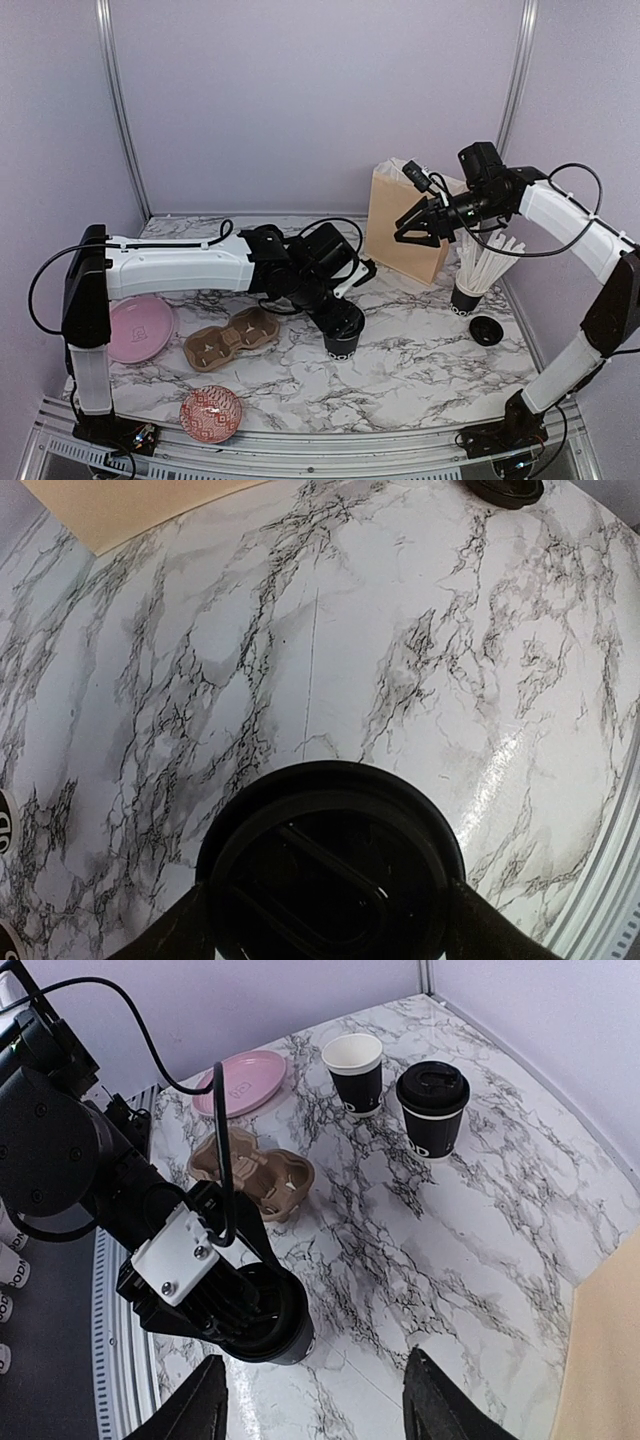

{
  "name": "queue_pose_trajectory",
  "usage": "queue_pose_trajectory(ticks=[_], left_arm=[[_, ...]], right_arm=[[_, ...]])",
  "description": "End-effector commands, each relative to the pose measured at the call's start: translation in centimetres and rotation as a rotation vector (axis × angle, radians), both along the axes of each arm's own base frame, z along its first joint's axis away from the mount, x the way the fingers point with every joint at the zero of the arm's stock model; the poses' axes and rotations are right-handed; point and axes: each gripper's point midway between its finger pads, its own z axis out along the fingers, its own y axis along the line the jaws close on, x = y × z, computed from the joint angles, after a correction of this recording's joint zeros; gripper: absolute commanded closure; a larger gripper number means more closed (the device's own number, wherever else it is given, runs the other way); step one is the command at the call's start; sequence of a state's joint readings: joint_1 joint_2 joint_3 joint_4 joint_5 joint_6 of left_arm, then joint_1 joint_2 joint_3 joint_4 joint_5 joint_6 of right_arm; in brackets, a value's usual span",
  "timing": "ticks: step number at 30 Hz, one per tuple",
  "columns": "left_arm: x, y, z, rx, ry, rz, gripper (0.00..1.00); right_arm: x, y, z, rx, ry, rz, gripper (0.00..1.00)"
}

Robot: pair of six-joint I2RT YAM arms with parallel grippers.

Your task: Pack the takeout coffee

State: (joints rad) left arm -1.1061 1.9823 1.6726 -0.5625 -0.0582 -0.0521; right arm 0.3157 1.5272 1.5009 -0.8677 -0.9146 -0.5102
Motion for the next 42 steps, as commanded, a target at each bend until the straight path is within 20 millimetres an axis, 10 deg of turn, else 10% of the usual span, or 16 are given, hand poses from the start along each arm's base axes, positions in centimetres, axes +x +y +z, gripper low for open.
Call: queue_pose_trajectory(ticks=[1,11,21,31,42], left_arm=[[-0.1,0.1,-0.8,0.007,0.065,0.004,0.28],[1.7,0.7,0.6,-0.011,0.029,0.056,0.30],[13.8,4.5,5.4,-0.088,-0.103,0.271,0.33],[23.1,6.2,3.2,-0.071,-0.141,0.413,0.33],[25.2,6.8,2.1,-0.072,-0.142,0.448,0.17]], right_arm=[[0.2,0.1,-0.4,0.005,-0.008,0.014,0.43],[0.6,-0.3,0.1,-0.004,-0.029,-0.009,0.43],[3.1,-2.4,3.0,-0.006,-0.105,-0.108,0.43],[7.1,-4.7,6.4,-0.096,-0.253,-0.304,0.43],[13.6,-8.6,4.4,-0.208,-0.276,-0.475,0.43]])
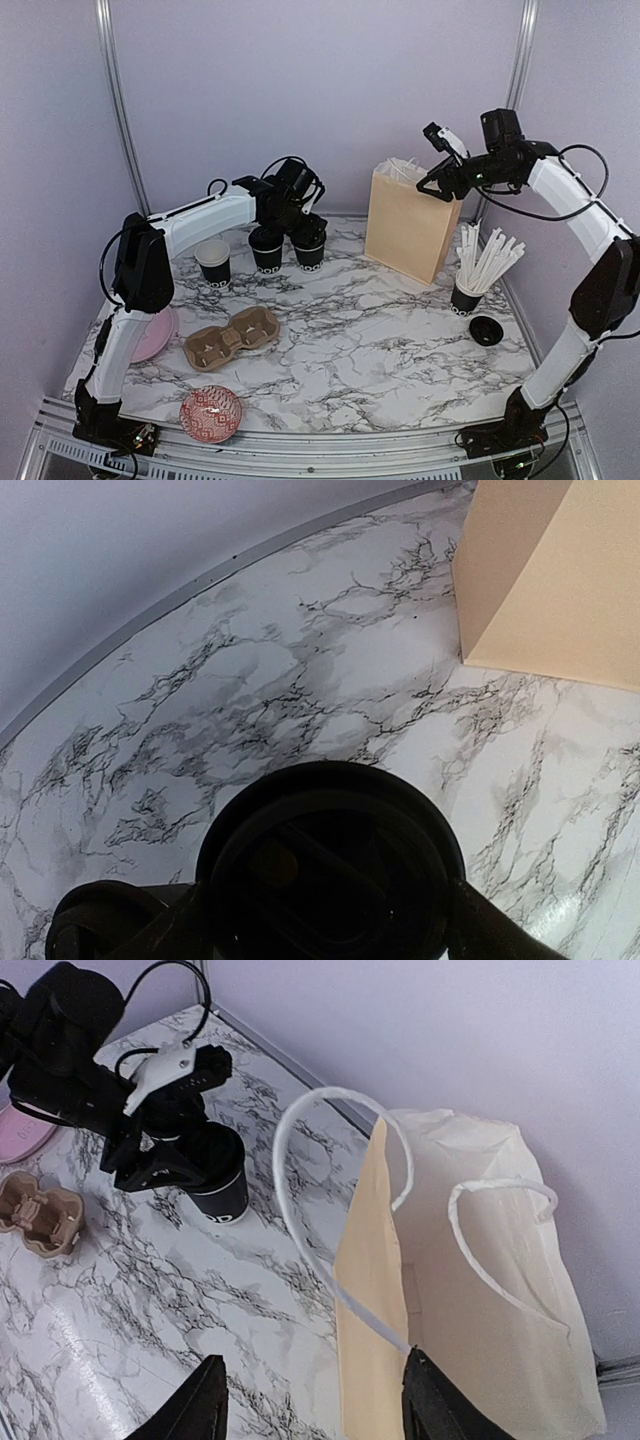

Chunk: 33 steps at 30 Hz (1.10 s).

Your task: Pack the takeout coffee

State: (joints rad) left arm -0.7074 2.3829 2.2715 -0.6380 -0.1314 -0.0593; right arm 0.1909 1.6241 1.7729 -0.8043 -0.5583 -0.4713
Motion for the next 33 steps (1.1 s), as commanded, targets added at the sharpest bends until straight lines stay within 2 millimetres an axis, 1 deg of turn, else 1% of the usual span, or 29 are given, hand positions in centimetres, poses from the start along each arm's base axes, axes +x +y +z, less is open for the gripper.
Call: queue_pose_trajectory(ticks=[1,4,6,8,11,14,17,19,21,25,28,33], left_arm=[[0.4,-0.1,1.1,-0.001,-0.023,0.001,0.15],[0.5,-0.4,1.4,-0.009,-0.029,-0.007,0.09],[0.4,-0.5,2.2,-0.020,-0.040,-0.008,0.06],[0.2,-0.5,3.4,-0.029,-0.057,-0.007,0.06],[-0.6,-0.5,5.5,-0.046,-0.082,-0.014,0.06],[-1.6,0.0,7.2,-0.048,-0.097,-0.013,0.07],[-2.9,0.5,8.9,-0.053,-0.111,-0.016,0.08],[-3.8,0.9,10.1,-0.055,-0.124,-0.020,0.08],[-4.7,1.3,11.7,-0.062,-0.147,-0.020,0.08],[-6.0,2.3,13.7,-0.068,-0.175,-0.008,0.09],[-6.8,3.1,15.4,-0.081,-0.198,0.007,0.09],[-7.9,4.7,17.7,-0.089,-0.240,0.028,0.09]], right_arm=[[3.1,-1.6,-0.7,-0.038,-0.015,-0.079,0.43],[4.2,-1.4,-1.5,-0.044,-0.003,-0.072,0.44],[4.9,-1.4,-2.0,-0.047,0.010,-0.081,0.46],[5.6,-1.4,-2.6,-0.054,0.023,-0.090,0.49],[6.0,-1.3,-3.0,-0.055,0.034,-0.086,0.58],[6.0,-0.9,-3.4,-0.046,0.047,-0.061,0.69],[5.7,-0.6,-4.0,-0.043,0.066,-0.036,0.77],[5.3,-0.4,-4.3,-0.043,0.080,-0.016,0.81],[4.9,-0.2,-4.5,-0.042,0.094,0.000,0.87],[3.5,0.5,-4.4,-0.036,0.102,0.060,0.96],[1.9,1.8,-3.9,-0.041,0.083,0.119,1.00],[-0.9,4.2,-2.8,-0.079,0.031,0.185,1.00]])
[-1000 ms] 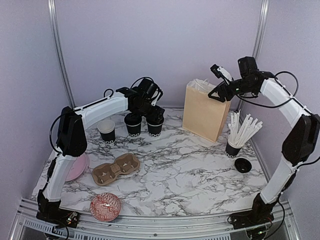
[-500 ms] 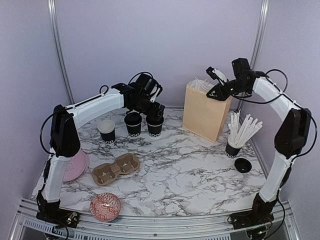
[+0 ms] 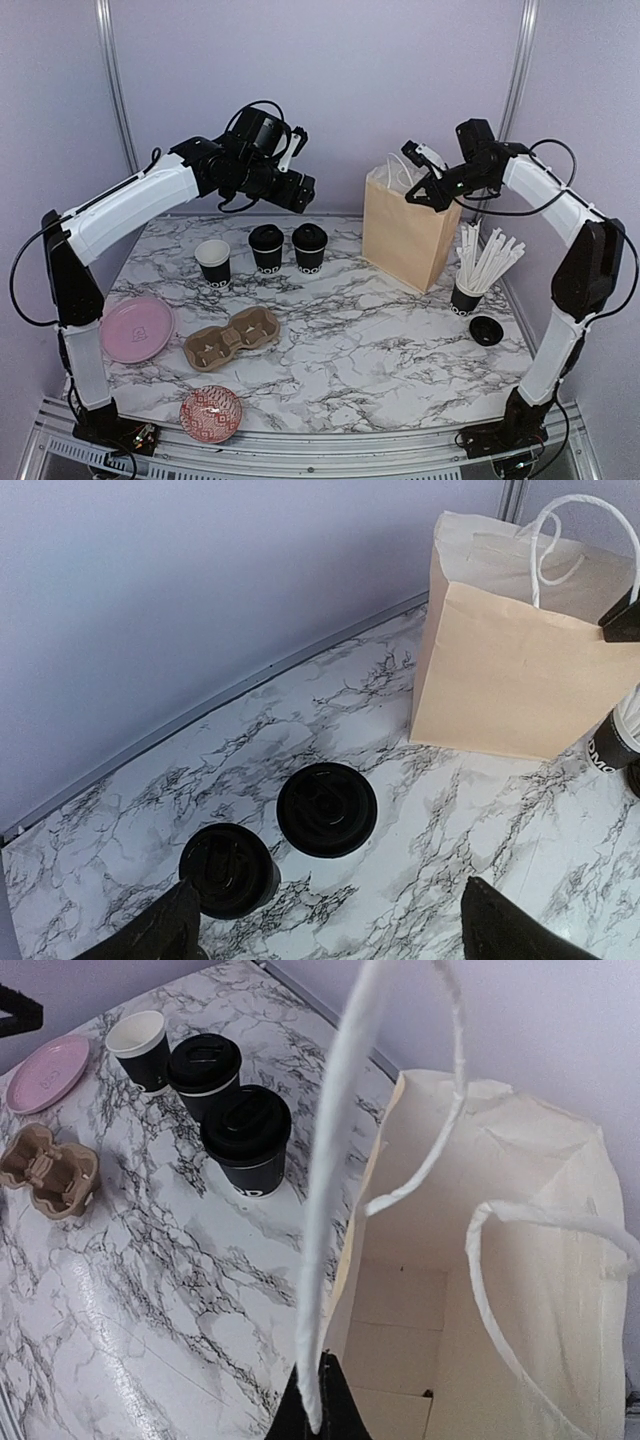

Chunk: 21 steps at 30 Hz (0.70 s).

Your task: Pack the takeout coffee

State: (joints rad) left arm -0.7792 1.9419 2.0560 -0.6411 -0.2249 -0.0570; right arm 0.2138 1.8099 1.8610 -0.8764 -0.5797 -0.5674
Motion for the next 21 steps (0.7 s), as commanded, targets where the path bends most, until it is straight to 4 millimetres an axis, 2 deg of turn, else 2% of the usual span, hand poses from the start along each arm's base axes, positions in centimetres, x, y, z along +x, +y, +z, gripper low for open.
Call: queue_pose_trajectory(ticks=[1,6,11,15,21], left_arm=[[-1.0,2.1,1.9,0.010,-0.037,0.041,0.10],[-1.8,3.6,3.5,0.005,-0.065,0.065,0.10],[-2.6,5.1,3.9,0.020,-0.078,0.093,0.10],[-3.8,6.5,3.0,0.035,-0.048,0.110,0.12],[-5.8,9.4,0.3,0.108,0.004,0.153,0.13]], right_arm=[[-4.0,2.7,3.1,-0.002,-0.082,0.113,1.00],[-8.0,4.4,4.8,0.022,-0.107,0.229,1.00],[-13.1,6.0,4.7,0.008,-0.079,0.392,1.00],[-17.4,6.8,3.7,-0.029,-0.060,0.506,1.00],[-21.3,7.7,2.6,-0.035,-0.038,0.609,1.00]])
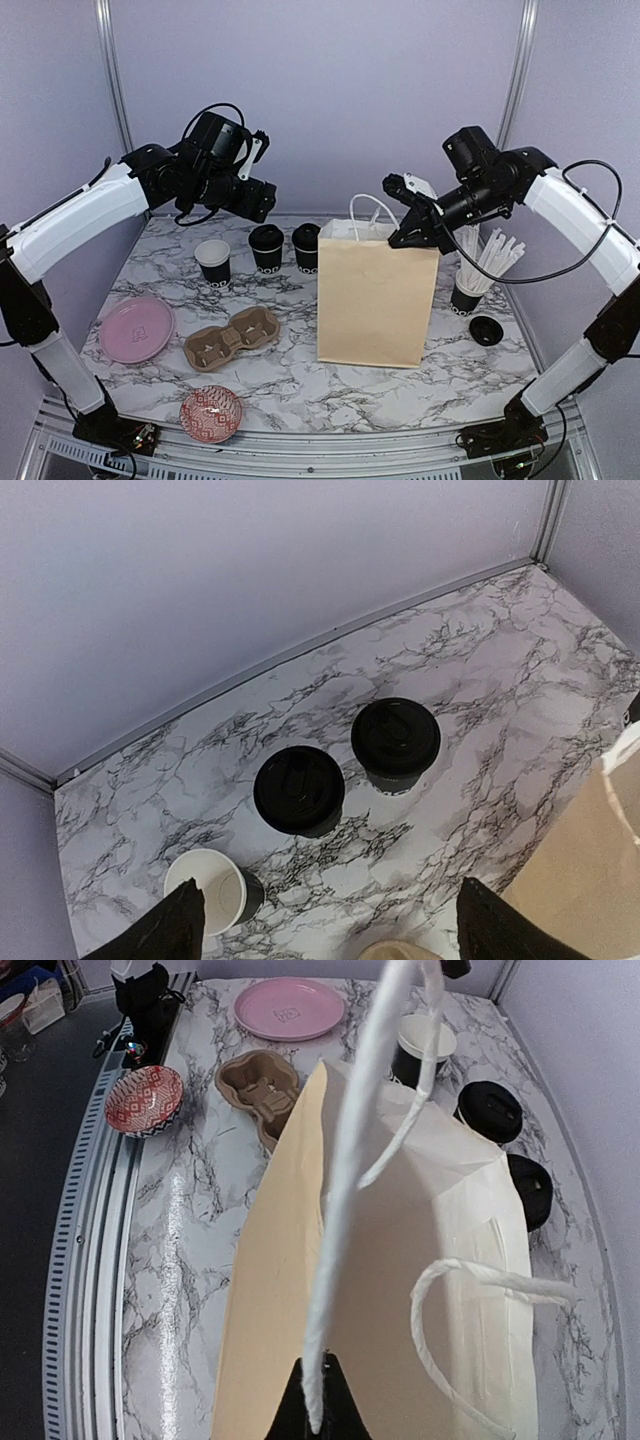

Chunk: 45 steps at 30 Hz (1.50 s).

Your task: Pack the takeout coffee

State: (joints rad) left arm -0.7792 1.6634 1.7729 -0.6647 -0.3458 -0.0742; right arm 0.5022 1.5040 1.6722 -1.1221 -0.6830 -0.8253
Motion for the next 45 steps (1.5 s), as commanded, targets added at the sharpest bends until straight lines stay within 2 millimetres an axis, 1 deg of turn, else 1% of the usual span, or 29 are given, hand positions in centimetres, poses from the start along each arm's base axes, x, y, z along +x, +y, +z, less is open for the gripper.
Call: queue_pose_trajectory(ticks=[1,3,4,5,7,9,11,13,15,17,19,21,22,24,26,29,31,34,37,39,42,45], left_arm=[[-1.7,2.8,-1.4,0.053,0.034,0.057,0.13],[-2.0,3.4,-1.7,0.062,0.038,0.071,0.13],[-2.1,3.6,-1.8,0.064,0.039,0.077,0.13],[-2.2,3.7,-1.8,0.065,0.039,0.079,0.13],[-2.5,3.8,-1.8,0.055,0.049,0.076,0.13],[-3.1,3.7,-2.0,0.040,0.074,0.063,0.13],[-3.7,3.7,-2.4,0.030,0.100,0.047,0.14],[-4.3,3.9,-3.0,0.034,0.119,0.038,0.14],[-4.7,4.3,-3.4,0.045,0.129,0.036,0.15],[-5.0,4.6,-4.0,0.055,0.139,0.038,0.15],[-5.3,4.6,-4.6,0.061,0.155,0.033,0.15],[-5.4,4.5,-5.2,0.061,0.171,0.025,0.15],[-5.5,4.3,-5.5,0.060,0.181,0.018,0.15],[-5.8,4.0,-6.1,0.058,0.201,-0.001,0.15],[-6.0,3.8,-6.7,0.064,0.218,-0.012,0.15],[-6.2,3.9,-7.4,0.080,0.232,-0.024,0.15],[-6.3,3.9,-7.8,0.088,0.240,-0.029,0.15],[-6.6,4.0,-8.5,0.100,0.254,-0.038,0.15],[-6.7,4.1,-9.0,0.107,0.263,-0.036,0.15],[-6.8,4.1,-9.3,0.109,0.272,-0.037,0.15],[-6.8,4.1,-9.5,0.110,0.277,-0.036,0.16],[-7.0,4.0,-9.7,0.109,0.284,-0.043,0.16]], right_arm=[[-3.7,0.6,-0.1,0.000,0.011,0.118,1.00],[-5.1,0.9,-0.3,-0.007,0.022,0.168,1.00],[-5.8,1.0,-0.2,-0.006,0.029,0.198,0.94],[-6.4,1.0,0.1,-0.001,0.036,0.223,0.85],[-7.4,0.8,1.3,0.007,0.041,0.263,0.72],[-7.0,0.5,3.2,0.008,-0.008,0.231,0.64],[-7.0,-0.2,5.3,0.020,-0.098,0.216,0.56],[-6.8,-0.7,7.0,0.037,-0.157,0.198,0.53],[-6.1,-1.0,8.6,0.057,-0.196,0.171,0.51],[-4.8,-1.2,9.5,0.071,-0.206,0.130,0.50],[-2.6,-1.3,9.9,0.080,-0.188,0.064,0.49],[0.2,-1.3,9.2,0.074,-0.136,-0.009,0.44],[1.6,-1.3,8.4,0.059,-0.111,-0.056,0.42],[3.3,-1.2,6.0,0.005,-0.058,-0.097,0.38],[3.4,-1.0,3.6,-0.038,0.011,-0.070,0.33],[3.2,-0.9,1.1,-0.080,0.073,-0.043,0.21],[2.9,-1.0,-0.2,-0.109,0.078,-0.021,0.14],[2.6,-1.2,-1.6,-0.144,0.086,-0.006,0.11],[2.9,-1.3,-2.3,-0.160,0.102,-0.017,0.12],[2.9,-1.3,-2.3,-0.160,0.105,-0.021,0.13],[3.1,-1.1,-1.3,-0.142,0.096,-0.035,0.14],[2.6,-1.2,-0.2,-0.120,0.074,-0.031,0.14]])
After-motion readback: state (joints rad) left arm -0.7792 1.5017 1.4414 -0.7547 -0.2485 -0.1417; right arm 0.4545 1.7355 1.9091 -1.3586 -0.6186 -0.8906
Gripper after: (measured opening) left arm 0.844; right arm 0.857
